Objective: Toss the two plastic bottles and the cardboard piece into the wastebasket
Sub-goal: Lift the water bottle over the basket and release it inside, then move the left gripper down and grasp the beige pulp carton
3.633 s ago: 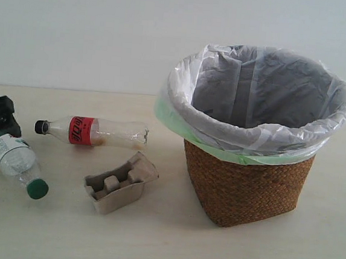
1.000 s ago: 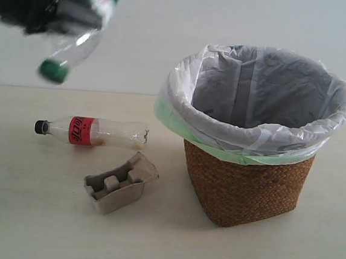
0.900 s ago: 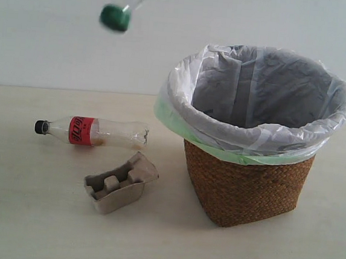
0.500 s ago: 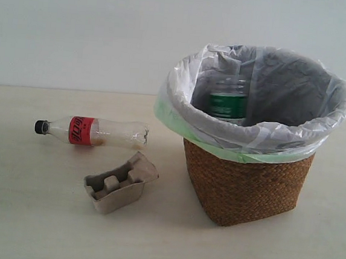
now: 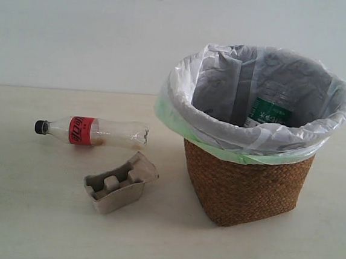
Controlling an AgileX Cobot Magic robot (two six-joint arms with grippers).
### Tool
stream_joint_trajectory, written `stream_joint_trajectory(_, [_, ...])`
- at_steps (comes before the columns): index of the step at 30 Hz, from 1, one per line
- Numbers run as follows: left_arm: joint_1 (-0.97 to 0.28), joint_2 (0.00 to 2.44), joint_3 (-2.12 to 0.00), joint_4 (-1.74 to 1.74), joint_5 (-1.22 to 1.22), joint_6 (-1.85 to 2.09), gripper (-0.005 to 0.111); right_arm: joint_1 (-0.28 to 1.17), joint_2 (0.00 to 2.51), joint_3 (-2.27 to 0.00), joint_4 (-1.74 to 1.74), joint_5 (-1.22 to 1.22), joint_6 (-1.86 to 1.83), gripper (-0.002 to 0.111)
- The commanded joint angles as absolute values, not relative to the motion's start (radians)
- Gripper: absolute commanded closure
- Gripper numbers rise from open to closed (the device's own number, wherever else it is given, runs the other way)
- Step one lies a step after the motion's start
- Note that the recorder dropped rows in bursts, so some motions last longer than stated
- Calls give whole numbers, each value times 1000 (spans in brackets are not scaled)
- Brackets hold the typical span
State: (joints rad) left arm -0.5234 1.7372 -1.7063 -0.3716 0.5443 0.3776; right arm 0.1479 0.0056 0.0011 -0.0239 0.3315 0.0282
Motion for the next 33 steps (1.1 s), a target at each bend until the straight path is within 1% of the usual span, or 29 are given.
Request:
stream_joint_trajectory(1, [-490, 1703, -1711, -198, 749, 252, 55, 149, 0, 0, -32, 322, 23, 106])
stream_joint_trajectory(7, [-374, 1703, -1704, -201, 1053, 272, 55, 149, 0, 0, -32, 322, 23, 106])
stream_joint_trajectory(10, [-362, 1703, -1662, -210, 1174, 373, 55, 149, 0, 0, -32, 322, 23, 106])
stream_joint_trajectory(11, [-362, 1703, -1637, -220, 1200, 419, 53, 149, 0, 0, -32, 322, 23, 106])
stream_joint_trajectory(13, [-372, 1703, -1580, -252, 1211, 493, 47, 149, 0, 0, -32, 322, 23, 106])
stream_joint_trajectory(14, [-375, 1703, -1556, -259, 1202, 521, 44, 149, 0, 0, -32, 322, 23, 106])
stream_joint_trajectory(15, [-392, 1703, -1492, -264, 1142, 564, 36, 149, 0, 0, -32, 322, 23, 106])
stream_joint_trajectory(16, [-397, 1705, -1467, -262, 1108, 581, 32, 149, 0, 0, -32, 322, 23, 106])
stream_joint_trajectory(17, [-413, 1714, -1409, -262, 1016, 610, 29, 149, 0, 0, -32, 322, 23, 106])
stream_joint_trajectory(19, [-436, 1733, -1345, -264, 907, 656, 29, 149, 0, 0, -32, 322, 23, 106])
stream_joint_trajectory(21, [-464, 1767, -1312, -264, 848, 681, 29, 149, 0, 0, -32, 322, 23, 106])
stream_joint_trajectory(26, [-489, 1904, -1307, -255, 756, 674, 29, 149, 0, 0, -32, 322, 23, 106])
stream_joint_trajectory(33, [-489, 1984, -1307, -231, 691, 691, 29, 149, 0, 0, -32, 322, 23, 106])
